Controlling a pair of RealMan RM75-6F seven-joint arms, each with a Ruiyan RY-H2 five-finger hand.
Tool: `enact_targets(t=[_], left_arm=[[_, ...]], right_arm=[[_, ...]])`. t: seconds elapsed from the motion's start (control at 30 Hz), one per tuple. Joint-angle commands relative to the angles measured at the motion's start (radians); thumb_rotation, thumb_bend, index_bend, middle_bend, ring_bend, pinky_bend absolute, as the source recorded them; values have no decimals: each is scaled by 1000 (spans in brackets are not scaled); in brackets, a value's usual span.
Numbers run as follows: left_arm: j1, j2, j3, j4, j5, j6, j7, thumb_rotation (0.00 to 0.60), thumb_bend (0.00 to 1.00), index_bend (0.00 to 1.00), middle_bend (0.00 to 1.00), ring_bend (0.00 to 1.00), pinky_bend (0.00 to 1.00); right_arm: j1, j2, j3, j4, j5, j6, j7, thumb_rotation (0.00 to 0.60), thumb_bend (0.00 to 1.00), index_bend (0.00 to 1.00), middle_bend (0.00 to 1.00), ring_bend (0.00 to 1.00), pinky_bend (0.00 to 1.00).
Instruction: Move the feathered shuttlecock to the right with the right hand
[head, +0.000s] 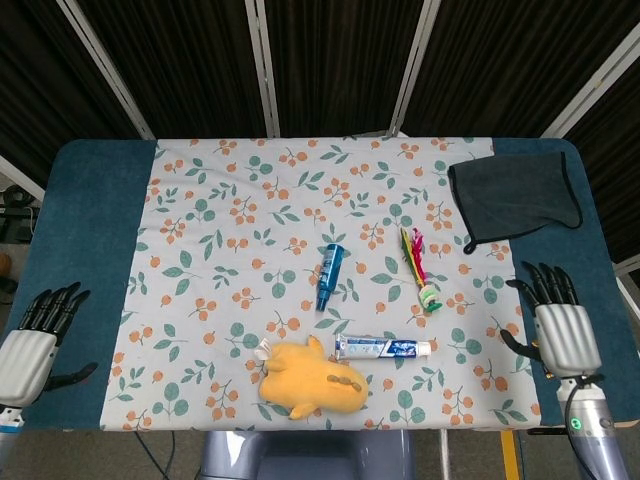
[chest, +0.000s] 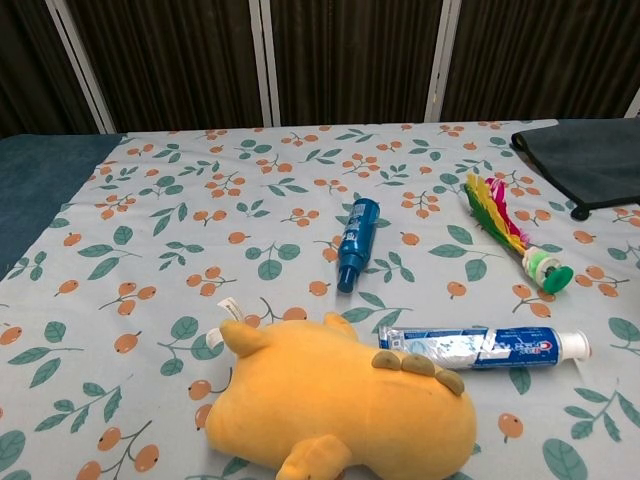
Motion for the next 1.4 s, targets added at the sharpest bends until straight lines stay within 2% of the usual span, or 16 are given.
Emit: enact_targets(t=[0.03, 0.23, 0.47, 0.57, 0.9, 1.4], left_arm=[[0, 3, 0, -3, -4, -3, -8, 598, 173, 0, 0, 0, 0], [-3, 14, 0, -6, -19, -17, -31, 599, 174, 0, 0, 0, 0], [-7, 19, 0, -5, -22, -26, -51, 597, 175, 0, 0, 0, 0], [-10, 20, -1, -6, -25, -31, -58, 597, 175, 0, 0, 0, 0], [-16, 23, -2, -8, -25, -40, -77, 599, 176, 0, 0, 0, 0], [-22, 23, -2, -11, -28, -48, -90, 598, 175, 0, 0, 0, 0]], right_arm=[[109, -58, 95, -39, 187, -126, -73, 600, 127, 283, 114, 0, 0], [250, -170, 199, 7, 478, -197, -196, 600, 127, 289, 116, 0, 0], [385, -332, 265, 144, 715, -211, -266, 600, 126, 323, 117, 0, 0], [427, -390, 280, 196, 781, -206, -280, 600, 126, 340, 120, 0, 0], [531, -559, 315, 426, 882, -197, -289, 600, 127, 412, 155, 0, 0], [573, -706, 328, 622, 918, -200, -254, 600, 132, 469, 190, 0, 0]])
